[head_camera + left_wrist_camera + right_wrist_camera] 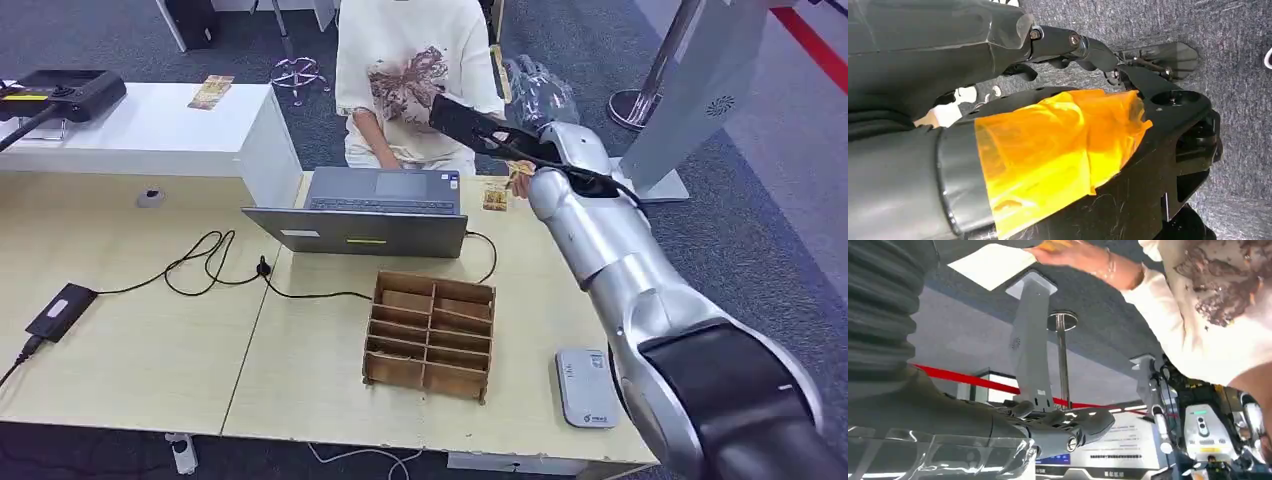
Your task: Pass the card to the sensor for recognition and then transmit it.
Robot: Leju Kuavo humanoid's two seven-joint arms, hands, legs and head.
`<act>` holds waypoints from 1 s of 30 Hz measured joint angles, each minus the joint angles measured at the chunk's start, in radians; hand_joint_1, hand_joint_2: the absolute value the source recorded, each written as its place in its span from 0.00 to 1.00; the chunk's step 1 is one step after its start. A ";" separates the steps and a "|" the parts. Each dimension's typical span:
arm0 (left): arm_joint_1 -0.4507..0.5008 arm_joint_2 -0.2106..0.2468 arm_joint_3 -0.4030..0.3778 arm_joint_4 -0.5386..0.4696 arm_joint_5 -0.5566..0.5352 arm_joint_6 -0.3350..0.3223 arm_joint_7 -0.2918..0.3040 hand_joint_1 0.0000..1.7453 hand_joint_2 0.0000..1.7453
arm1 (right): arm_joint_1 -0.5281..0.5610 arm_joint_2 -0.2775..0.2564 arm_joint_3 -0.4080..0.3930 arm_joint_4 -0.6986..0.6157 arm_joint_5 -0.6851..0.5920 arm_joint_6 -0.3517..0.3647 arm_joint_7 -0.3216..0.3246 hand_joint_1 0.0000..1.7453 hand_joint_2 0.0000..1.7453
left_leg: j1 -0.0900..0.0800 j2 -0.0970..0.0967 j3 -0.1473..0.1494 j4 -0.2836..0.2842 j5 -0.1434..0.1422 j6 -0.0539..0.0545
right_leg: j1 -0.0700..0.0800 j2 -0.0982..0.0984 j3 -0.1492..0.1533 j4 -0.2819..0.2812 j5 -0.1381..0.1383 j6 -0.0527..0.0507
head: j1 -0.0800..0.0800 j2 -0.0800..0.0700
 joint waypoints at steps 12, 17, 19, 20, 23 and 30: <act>0.000 -0.001 0.000 0.000 0.015 0.009 0.000 0.00 0.00 | 0.147 -0.002 -0.135 -0.278 -0.060 -0.039 -0.036 0.00 1.00 | 0.000 0.000 0.000 0.000 0.000 0.000 | 0.000 0.000 -0.001 0.000 0.000 0.000 | 0.000 0.000; 0.001 -0.001 0.001 0.000 0.028 0.014 0.000 0.00 0.00 | 0.210 -0.002 -0.231 -0.414 -0.168 -0.001 -0.055 0.00 1.00 | 0.000 0.000 -0.001 0.000 0.000 0.000 | 0.000 0.000 -0.001 0.000 0.000 0.000 | 0.000 0.000; 0.001 -0.001 0.002 0.000 0.033 0.015 0.000 0.00 0.00 | 0.224 -0.002 -0.266 -0.450 -0.223 0.016 -0.065 0.00 1.00 | 0.000 0.000 -0.001 0.000 0.000 0.000 | 0.000 0.000 -0.001 0.000 0.000 0.000 | 0.000 0.000; 0.001 0.000 0.002 0.000 0.036 0.016 0.000 0.00 0.00 | 0.233 -0.002 -0.287 -0.473 -0.257 0.027 -0.073 0.00 1.00 | 0.000 0.000 -0.001 0.000 0.000 0.000 | 0.000 0.000 -0.001 0.000 0.000 0.000 | 0.000 0.000; 0.001 0.000 0.003 0.000 0.044 0.021 0.000 0.00 0.00 | 0.243 -0.001 -0.342 -0.512 -0.366 0.069 -0.095 0.00 1.00 | 0.000 0.000 -0.001 0.000 0.000 0.000 | 0.000 0.000 -0.001 0.000 0.000 0.000 | 0.000 0.000; 0.001 0.000 0.010 0.000 0.048 0.023 0.000 0.00 0.00 | 0.265 0.000 -0.396 -0.560 -0.410 0.091 -0.107 0.00 1.00 | 0.000 0.000 -0.001 0.000 0.000 0.000 | 0.000 0.000 -0.002 0.000 0.000 0.000 | 0.000 0.000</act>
